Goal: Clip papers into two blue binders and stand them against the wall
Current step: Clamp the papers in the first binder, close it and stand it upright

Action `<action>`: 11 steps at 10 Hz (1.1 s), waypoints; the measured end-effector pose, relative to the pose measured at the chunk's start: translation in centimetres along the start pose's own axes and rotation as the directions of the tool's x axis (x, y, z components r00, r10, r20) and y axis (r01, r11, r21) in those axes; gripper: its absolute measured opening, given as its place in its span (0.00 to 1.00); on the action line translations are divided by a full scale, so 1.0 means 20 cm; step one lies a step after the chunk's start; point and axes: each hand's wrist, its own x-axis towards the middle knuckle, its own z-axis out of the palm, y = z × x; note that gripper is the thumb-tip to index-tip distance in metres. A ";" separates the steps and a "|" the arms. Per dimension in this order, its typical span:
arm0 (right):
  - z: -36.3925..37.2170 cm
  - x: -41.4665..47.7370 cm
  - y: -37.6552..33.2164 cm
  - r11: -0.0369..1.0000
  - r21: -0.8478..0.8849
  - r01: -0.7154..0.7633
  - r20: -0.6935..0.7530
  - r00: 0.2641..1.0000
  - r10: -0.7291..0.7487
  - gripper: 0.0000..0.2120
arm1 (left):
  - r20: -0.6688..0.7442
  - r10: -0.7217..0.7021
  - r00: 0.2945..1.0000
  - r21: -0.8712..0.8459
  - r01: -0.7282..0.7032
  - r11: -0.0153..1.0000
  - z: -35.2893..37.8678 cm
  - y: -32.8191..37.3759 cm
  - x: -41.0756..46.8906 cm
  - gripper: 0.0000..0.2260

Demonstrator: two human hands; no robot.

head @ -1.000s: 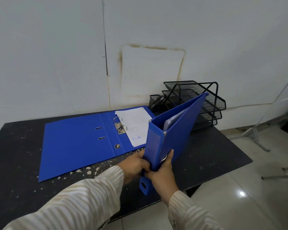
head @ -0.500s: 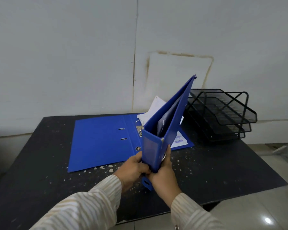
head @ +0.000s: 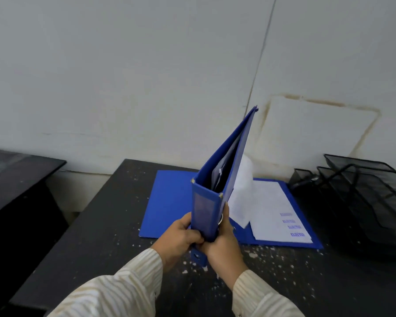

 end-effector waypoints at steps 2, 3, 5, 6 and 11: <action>0.17 0.21 -0.03 0.973 0.128 0.191 0.162 0.964 -0.211 0.32 | -0.117 0.004 0.993 -0.087 -0.014 0.996 -0.18 0.00 0.05 0.26; 0.22 0.26 -0.05 0.978 0.056 0.200 0.259 0.943 -0.207 0.42 | -0.195 0.015 0.981 -0.123 -0.040 0.992 -0.24 -0.02 0.06 0.26; 0.38 0.35 -0.09 0.976 -0.001 0.216 0.350 0.915 -0.202 0.39 | -0.291 0.033 0.956 -0.148 -0.079 0.986 -0.41 -0.05 0.07 0.23; 0.51 0.42 -0.13 0.985 0.123 0.123 0.387 0.908 -0.162 0.40 | -0.322 0.030 0.946 -0.156 -0.085 0.984 -0.54 -0.06 0.09 0.23; 1.15 0.79 -0.29 0.994 0.105 -0.014 0.395 0.918 -0.029 0.40 | -0.187 0.076 0.979 -0.083 -0.093 0.992 -1.32 -0.01 0.30 0.25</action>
